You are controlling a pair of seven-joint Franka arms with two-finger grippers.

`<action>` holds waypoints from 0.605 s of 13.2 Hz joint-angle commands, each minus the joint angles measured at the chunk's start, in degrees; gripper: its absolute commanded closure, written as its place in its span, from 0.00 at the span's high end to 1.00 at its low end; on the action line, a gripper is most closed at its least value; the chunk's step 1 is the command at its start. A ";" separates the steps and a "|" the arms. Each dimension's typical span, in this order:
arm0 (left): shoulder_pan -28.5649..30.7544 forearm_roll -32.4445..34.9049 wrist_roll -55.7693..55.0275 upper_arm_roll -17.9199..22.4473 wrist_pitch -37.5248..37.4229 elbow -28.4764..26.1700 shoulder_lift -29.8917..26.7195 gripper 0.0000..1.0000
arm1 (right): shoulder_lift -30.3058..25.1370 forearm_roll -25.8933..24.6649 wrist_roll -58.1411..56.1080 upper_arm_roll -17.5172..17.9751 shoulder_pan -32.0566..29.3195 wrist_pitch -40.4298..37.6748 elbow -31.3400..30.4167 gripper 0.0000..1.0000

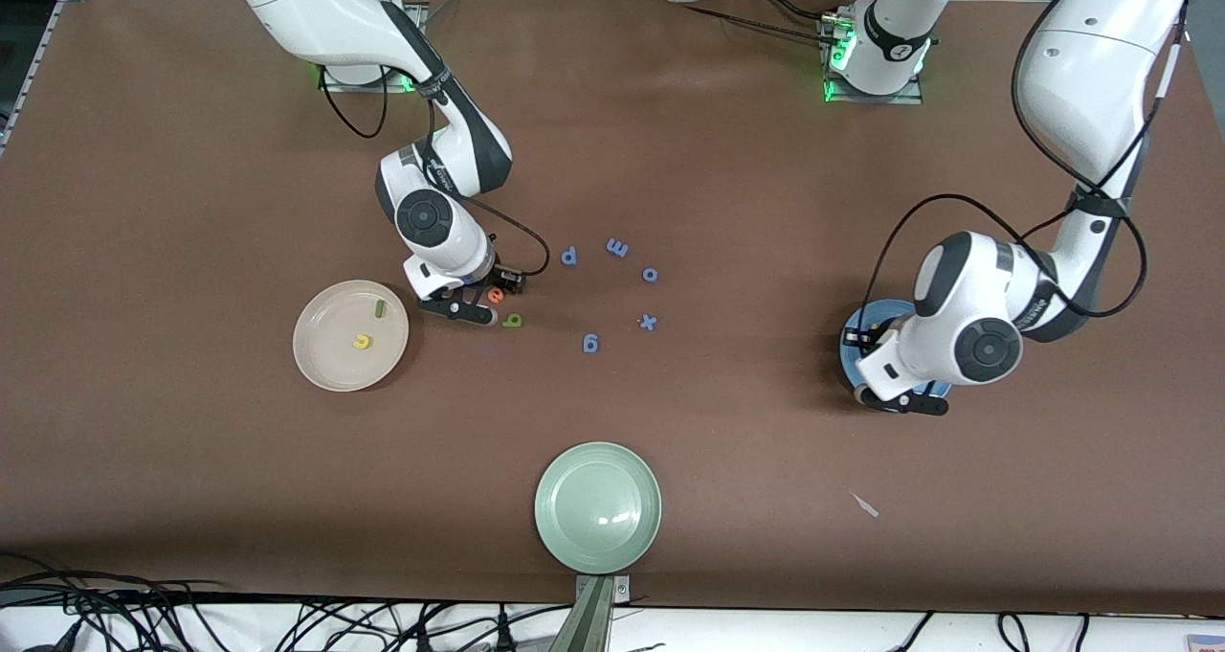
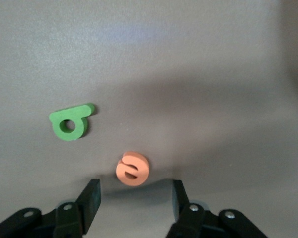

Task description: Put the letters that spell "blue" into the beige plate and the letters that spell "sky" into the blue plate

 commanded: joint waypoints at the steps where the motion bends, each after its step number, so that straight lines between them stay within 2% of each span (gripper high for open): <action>1: -0.02 2.01 1.45 -0.85 -0.23 -0.10 -0.67 1.00 | -1.18 -1.61 0.80 -0.19 0.12 2.00 -1.47 0.65; 4: -0.38 1.31 1.19 -1.29 -0.49 0.52 -3.73 1.00 | -0.56 -1.61 0.80 -0.19 0.03 3.41 -1.30 0.57; 7: 0.06 1.31 1.54 -1.82 -4.44 0.52 -11.89 1.00 | 0.67 -1.61 0.80 -0.28 -0.06 5.96 -1.30 0.54; 8: 0.41 1.22 1.63 -1.91 -4.71 0.61 -15.06 1.00 | 0.76 -1.61 0.80 -0.28 0.03 5.96 -1.30 0.47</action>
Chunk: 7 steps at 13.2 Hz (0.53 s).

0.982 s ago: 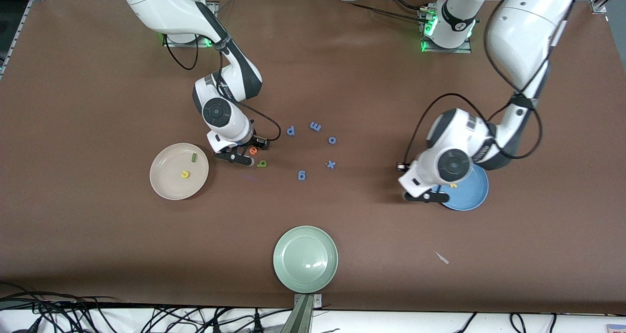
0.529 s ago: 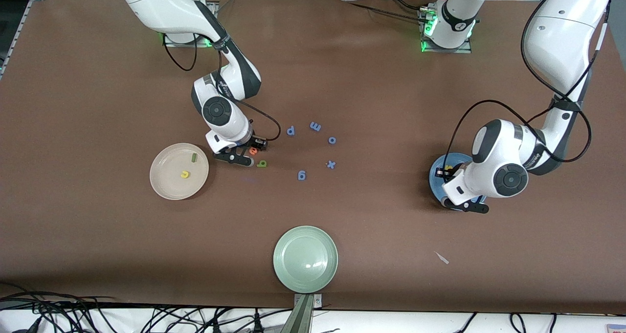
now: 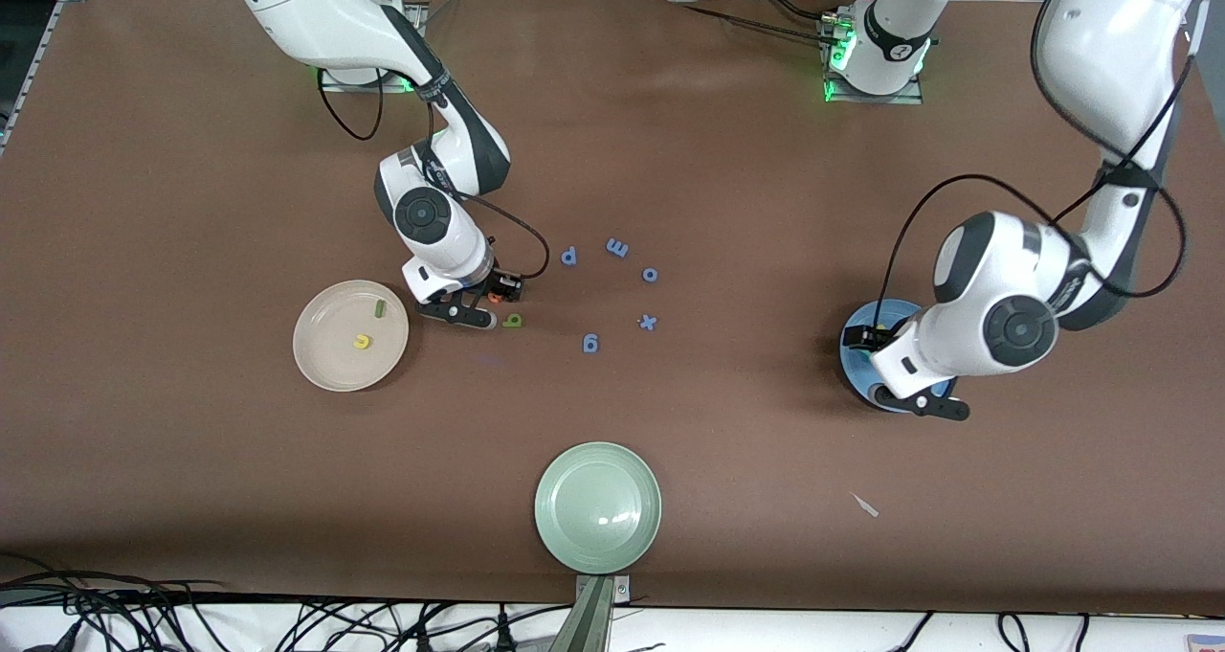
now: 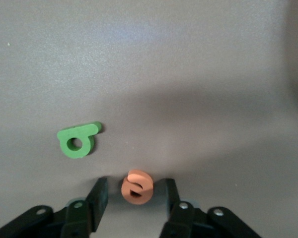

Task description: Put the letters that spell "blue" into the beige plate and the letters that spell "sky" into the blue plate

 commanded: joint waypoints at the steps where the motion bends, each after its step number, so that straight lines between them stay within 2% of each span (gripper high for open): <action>1: 0.35 1.09 1.08 0.11 -2.80 -1.44 -10.56 1.00 | -0.07 -1.09 0.80 -0.05 0.09 1.52 -0.98 0.39; 2: 0.44 1.09 0.99 0.02 -3.15 -1.18 -13.29 1.00 | -0.16 -1.17 0.63 -0.14 -0.09 1.44 -0.98 0.30; 4: 0.44 1.09 0.99 0.20 -7.87 3.36 -17.35 1.00 | -0.95 -1.26 -0.07 -0.75 -0.09 0.74 -0.98 0.14; 6: 0.53 1.00 1.08 0.38 -15.77 11.01 -17.19 1.00 | -2.88 -1.26 -1.30 -1.54 -0.09 -2.76 -0.81 0.13; 7: 0.53 1.09 0.99 0.38 -18.08 11.21 -17.28 1.00 | -4.45 -1.35 -4.00 -2.67 -0.09 -5.57 -0.28 0.13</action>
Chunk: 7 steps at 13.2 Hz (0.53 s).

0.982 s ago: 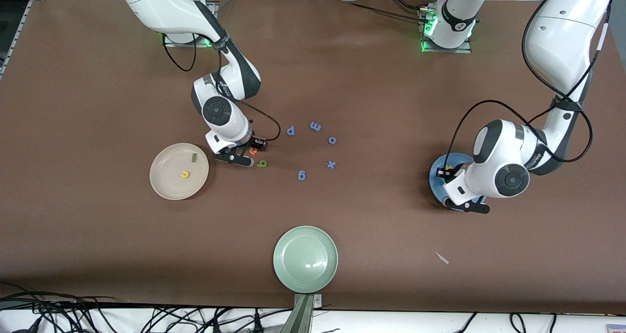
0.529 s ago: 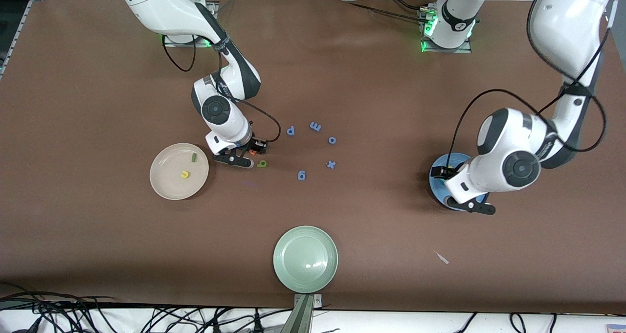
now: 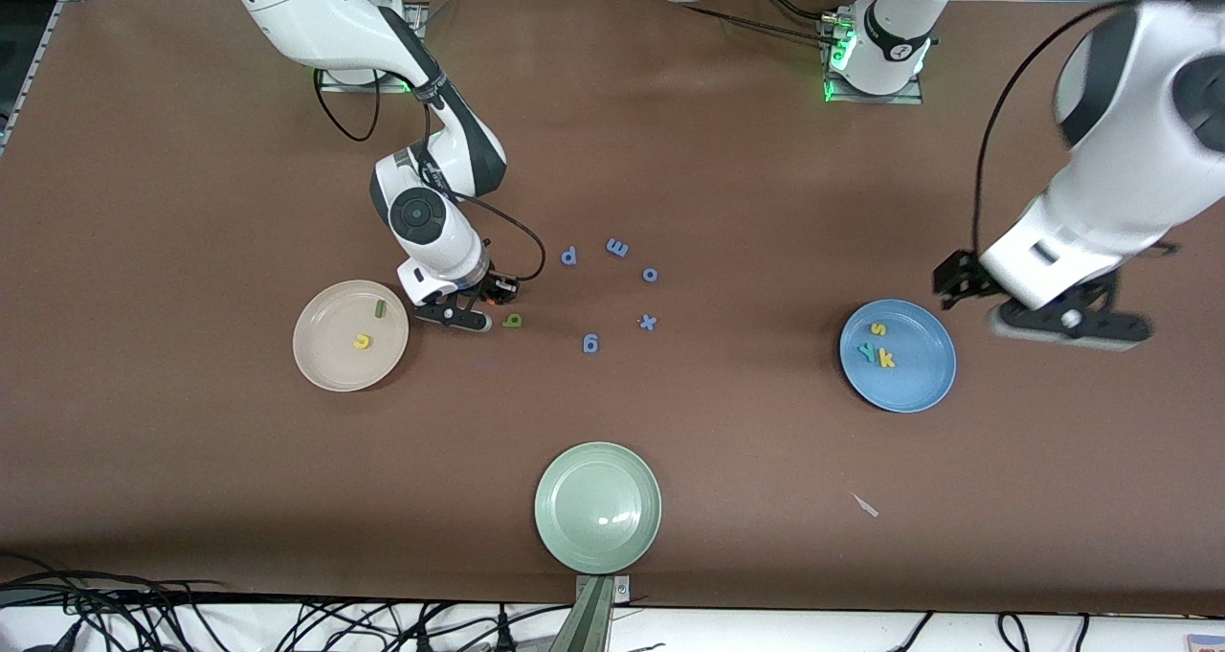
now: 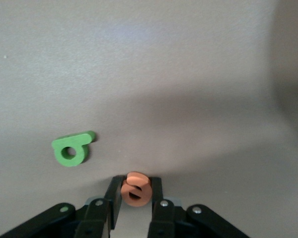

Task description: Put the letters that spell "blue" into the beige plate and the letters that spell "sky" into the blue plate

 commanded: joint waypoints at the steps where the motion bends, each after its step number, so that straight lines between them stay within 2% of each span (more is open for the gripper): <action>1: 0.15 1.09 0.11 0.09 -5.40 3.17 1.03 1.00 | -4.68 -0.67 -6.21 -2.91 -0.06 -8.22 0.79 0.13; 3: 1.20 0.13 0.80 0.17 -4.97 3.08 1.20 1.00 | -6.09 -0.67 -13.59 -5.90 -0.06 -14.39 2.29 0.13; 5: 0.68 -5.04 1.14 2.62 -3.48 -0.15 -0.98 1.00 | -7.24 -1.37 -21.93 -9.94 -0.06 -16.16 2.21 0.13; 6: -0.02 -7.93 1.33 5.16 -3.39 -1.65 -2.04 1.00 | -7.59 -1.46 -26.24 -12.31 -0.06 -16.87 2.12 0.14; 7: -4.20 -9.18 1.24 9.01 -2.51 -4.53 -4.92 1.00 | -7.59 -1.46 -30.72 -14.51 -0.06 -16.88 1.86 0.14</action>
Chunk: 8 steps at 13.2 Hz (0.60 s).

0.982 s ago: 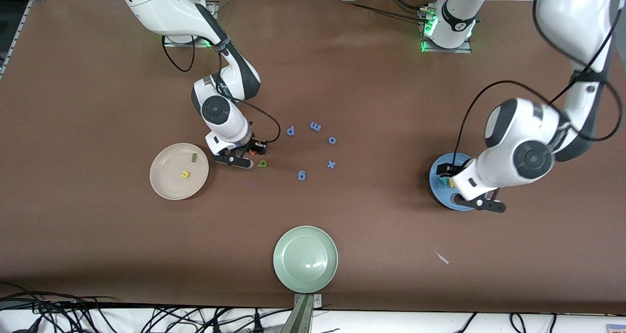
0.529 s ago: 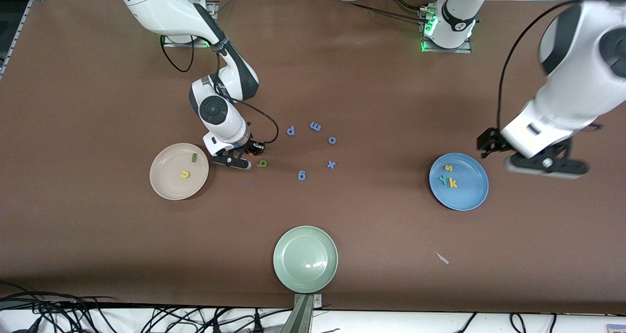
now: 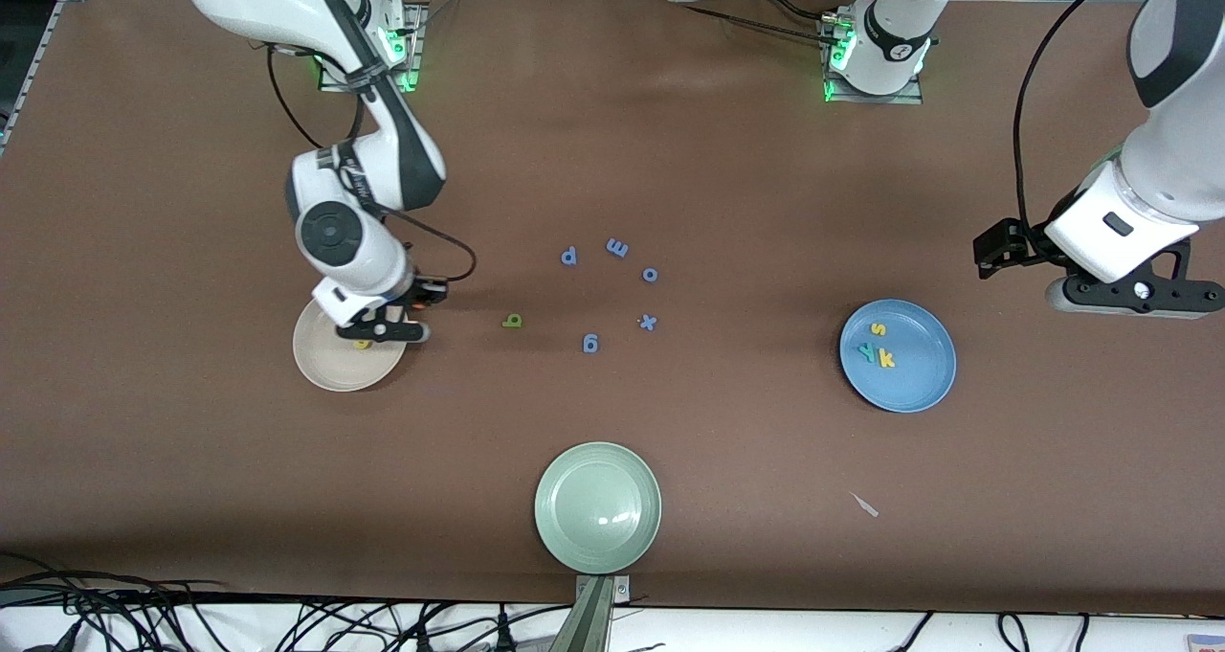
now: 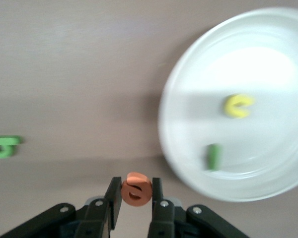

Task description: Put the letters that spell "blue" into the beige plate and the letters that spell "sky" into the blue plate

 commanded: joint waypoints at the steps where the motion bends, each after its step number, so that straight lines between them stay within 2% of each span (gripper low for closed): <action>1: -8.45 -3.51 1.27 10.71 4.44 -9.13 -7.82 1.00 | -0.80 -0.78 -10.93 -5.36 0.11 -0.81 -1.14 0.16; 2: -10.32 -3.95 1.54 12.94 6.38 -14.12 -11.42 1.00 | -0.37 -0.52 -12.27 -6.17 -0.06 -0.03 -1.41 0.35; 3: -10.52 -5.43 1.54 13.13 7.45 -18.09 -14.50 1.00 | -0.19 0.09 -11.59 -6.18 -0.06 0.42 -1.50 0.62; 4: -10.61 -6.06 1.36 13.14 7.63 -20.13 -16.18 1.00 | -0.19 0.53 -10.28 -6.00 0.02 0.16 -1.24 0.73; 8: -9.91 -7.73 1.54 13.22 7.46 -18.66 -15.76 1.00 | 1.03 0.45 6.30 -0.65 3.00 -0.02 2.70 0.74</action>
